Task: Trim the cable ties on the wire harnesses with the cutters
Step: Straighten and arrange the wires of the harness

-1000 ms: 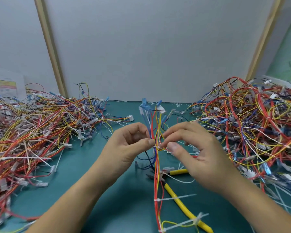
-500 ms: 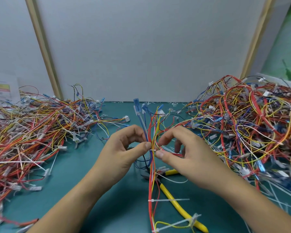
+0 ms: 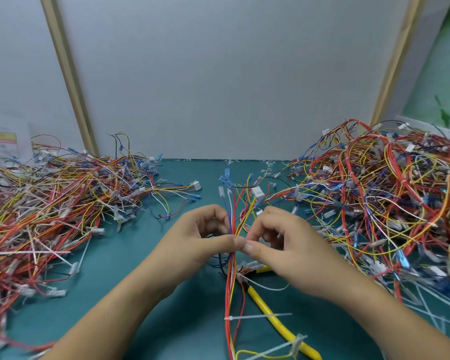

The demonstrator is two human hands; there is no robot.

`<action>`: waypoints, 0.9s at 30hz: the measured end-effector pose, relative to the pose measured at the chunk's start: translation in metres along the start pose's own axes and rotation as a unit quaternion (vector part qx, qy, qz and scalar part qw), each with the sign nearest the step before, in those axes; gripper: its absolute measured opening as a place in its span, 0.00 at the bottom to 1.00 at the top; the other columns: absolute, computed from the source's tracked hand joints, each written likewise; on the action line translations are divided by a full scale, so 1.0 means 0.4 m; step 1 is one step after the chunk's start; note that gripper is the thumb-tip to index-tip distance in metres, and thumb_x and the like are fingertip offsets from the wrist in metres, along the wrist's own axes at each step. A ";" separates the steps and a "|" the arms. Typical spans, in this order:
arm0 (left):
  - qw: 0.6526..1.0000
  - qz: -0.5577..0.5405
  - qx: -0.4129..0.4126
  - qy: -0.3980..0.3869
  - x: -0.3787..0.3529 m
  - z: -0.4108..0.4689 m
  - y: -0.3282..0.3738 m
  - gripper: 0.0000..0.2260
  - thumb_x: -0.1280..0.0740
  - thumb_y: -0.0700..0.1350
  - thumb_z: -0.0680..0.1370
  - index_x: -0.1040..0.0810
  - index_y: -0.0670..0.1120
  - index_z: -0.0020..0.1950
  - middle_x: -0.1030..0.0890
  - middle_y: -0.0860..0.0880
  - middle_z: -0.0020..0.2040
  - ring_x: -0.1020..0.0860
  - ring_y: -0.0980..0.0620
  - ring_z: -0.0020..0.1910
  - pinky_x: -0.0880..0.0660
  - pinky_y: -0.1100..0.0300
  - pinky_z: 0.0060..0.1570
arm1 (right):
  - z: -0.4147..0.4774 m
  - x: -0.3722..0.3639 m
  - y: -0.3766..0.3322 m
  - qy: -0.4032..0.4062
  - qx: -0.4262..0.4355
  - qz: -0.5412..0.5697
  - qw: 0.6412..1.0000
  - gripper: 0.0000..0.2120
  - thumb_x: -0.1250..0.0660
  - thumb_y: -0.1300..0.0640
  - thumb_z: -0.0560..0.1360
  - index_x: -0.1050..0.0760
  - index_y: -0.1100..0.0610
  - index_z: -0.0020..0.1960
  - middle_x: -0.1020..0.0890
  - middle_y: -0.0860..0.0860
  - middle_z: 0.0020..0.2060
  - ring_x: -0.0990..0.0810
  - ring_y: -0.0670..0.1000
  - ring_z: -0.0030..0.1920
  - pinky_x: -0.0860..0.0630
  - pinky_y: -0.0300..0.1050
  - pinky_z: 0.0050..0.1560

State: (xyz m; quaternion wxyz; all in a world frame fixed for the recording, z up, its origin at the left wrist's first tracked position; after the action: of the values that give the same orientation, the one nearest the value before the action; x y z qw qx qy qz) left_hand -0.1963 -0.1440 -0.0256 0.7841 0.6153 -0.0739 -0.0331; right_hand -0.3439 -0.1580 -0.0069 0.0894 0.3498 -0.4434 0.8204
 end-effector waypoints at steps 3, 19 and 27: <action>1.000 -0.008 0.016 -0.005 0.003 0.002 0.001 0.10 0.26 0.39 0.67 0.25 0.41 0.43 0.23 0.43 0.38 0.26 0.50 0.37 0.28 0.65 0.40 | 0.001 -0.019 0.004 -0.031 -0.015 0.083 0.996 0.09 0.28 0.53 0.74 0.24 0.52 0.38 0.33 0.44 0.30 0.35 0.44 0.32 0.36 0.38 0.35; 0.999 0.008 0.041 0.013 -0.011 -0.001 -0.010 0.09 0.29 0.36 0.65 0.28 0.42 0.41 0.23 0.40 0.38 0.27 0.49 0.38 0.31 0.53 0.47 | -0.005 -0.036 -0.013 -0.012 0.004 0.050 0.999 0.09 0.36 0.53 0.70 0.32 0.53 0.33 0.32 0.48 0.29 0.34 0.48 0.32 0.33 0.57 0.35; 0.998 0.008 0.059 -0.012 0.001 -0.006 -0.013 0.14 0.30 0.36 0.66 0.27 0.36 0.48 0.22 0.40 0.40 0.24 0.49 0.37 0.26 0.59 0.46 | -0.008 -0.035 -0.030 -0.023 0.032 0.061 0.997 0.09 0.35 0.56 0.71 0.32 0.53 0.34 0.31 0.43 0.30 0.34 0.45 0.33 0.35 0.47 0.35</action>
State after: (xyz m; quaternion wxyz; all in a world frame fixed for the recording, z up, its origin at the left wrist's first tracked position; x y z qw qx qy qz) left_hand -0.1951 -0.1430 -0.0313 0.7457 0.6595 -0.0901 -0.0293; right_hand -0.3295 -0.1461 -0.0093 0.0176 0.3433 -0.4391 0.8301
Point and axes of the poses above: each hand's wrist, its own z-axis towards the middle knuckle, its own x-axis out of the back of the hand, y = z × x, the point moved 7 cm from there along z, towards the middle knuckle
